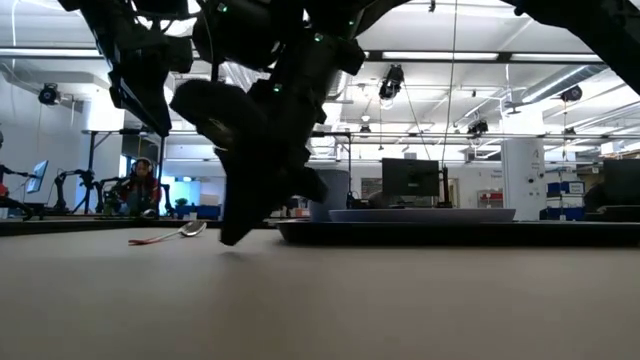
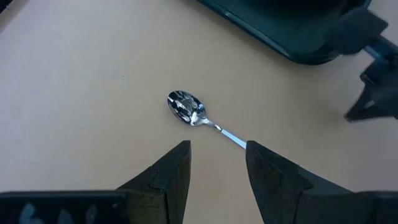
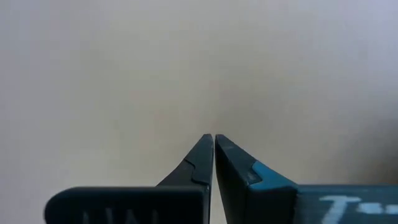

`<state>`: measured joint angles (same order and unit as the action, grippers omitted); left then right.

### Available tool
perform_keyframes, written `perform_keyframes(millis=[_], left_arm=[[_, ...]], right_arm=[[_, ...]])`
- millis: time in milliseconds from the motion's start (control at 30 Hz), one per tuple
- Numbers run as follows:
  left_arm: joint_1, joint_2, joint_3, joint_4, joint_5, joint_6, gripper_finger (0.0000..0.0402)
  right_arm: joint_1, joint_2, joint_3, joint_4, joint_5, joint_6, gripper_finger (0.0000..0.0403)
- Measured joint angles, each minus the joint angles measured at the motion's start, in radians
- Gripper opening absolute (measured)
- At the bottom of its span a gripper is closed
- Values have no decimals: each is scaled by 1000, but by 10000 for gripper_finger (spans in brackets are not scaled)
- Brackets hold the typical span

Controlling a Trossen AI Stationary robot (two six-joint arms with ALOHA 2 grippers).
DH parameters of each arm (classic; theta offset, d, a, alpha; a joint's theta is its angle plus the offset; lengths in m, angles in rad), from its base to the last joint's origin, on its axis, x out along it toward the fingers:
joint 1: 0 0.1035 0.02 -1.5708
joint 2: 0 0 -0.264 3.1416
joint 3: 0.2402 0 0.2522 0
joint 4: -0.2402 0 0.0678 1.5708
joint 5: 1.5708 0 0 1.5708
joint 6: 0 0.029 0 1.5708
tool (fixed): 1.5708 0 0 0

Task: Pick and place plate/cup/fork/spoon on tray
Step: Move the black tray to the center of the table

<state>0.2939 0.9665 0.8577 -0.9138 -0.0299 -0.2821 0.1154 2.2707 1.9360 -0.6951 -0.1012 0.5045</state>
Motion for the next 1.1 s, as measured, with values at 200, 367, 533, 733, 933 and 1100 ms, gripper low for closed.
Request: perform_keyframes(millis=[200, 367, 533, 733, 933, 1100], left_arm=[[0, 0, 0, 0, 0, 0, 136], [0, 0, 0, 0, 0, 0, 136], [0, 0, 0, 1, 0, 0, 136], [0, 0, 0, 1, 0, 1, 136], [0, 0, -1, 21, 0, 1, 136], [0, 0, -1, 23, 0, 1, 136]], right_arm=[[-11, 1, 160, -284, 151, -63, 8], [-57, 3, 216, -510, 136, -82, 8], [-105, 33, 206, -549, -13, -117, 8], [-109, 49, 224, -547, -39, -169, 8], [-109, 50, 239, -535, -30, -196, 8], [-116, 50, 235, -530, 42, -244, 8]])
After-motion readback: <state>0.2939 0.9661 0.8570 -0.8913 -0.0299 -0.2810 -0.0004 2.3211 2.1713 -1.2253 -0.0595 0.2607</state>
